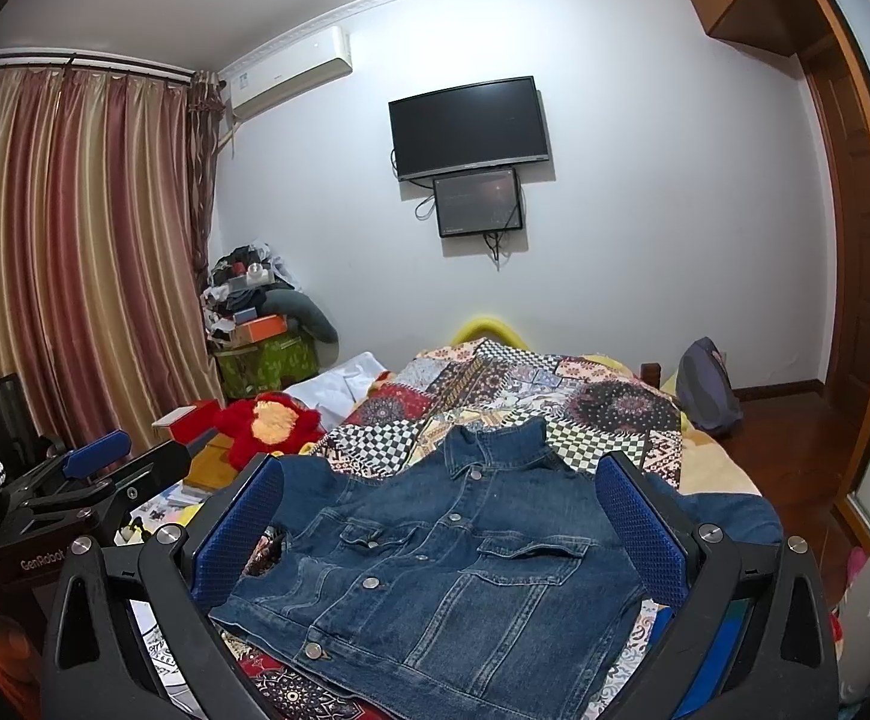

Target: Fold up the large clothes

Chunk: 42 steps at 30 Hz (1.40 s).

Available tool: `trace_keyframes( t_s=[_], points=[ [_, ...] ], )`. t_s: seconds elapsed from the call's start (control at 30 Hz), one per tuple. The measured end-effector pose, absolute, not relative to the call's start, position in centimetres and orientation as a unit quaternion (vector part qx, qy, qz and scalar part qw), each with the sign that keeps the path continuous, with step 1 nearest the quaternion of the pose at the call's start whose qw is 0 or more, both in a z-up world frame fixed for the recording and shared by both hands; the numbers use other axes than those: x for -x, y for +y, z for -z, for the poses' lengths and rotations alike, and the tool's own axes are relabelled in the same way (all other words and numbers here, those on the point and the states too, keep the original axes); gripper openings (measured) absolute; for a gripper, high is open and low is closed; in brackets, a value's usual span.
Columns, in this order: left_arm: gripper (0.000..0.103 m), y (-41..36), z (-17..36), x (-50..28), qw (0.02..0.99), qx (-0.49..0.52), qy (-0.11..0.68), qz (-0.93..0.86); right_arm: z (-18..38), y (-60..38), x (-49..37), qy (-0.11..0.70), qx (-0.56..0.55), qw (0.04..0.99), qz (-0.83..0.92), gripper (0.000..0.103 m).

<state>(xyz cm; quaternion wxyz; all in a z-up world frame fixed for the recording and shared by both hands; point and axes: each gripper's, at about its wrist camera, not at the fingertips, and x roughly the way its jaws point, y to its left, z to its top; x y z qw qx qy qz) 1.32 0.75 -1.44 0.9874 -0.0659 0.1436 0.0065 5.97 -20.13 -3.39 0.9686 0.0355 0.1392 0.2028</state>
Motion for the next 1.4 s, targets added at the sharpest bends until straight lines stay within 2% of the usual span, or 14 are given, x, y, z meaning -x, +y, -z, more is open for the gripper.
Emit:
trace_keyframes(
  t_s=[1.4],
  points=[
    [0.103,0.39,0.81,-1.89,0.988,0.058,0.144,-0.005,3.18,-19.67,-6.89,0.146,-0.032,0.968,-0.199,0.103]
  ],
)
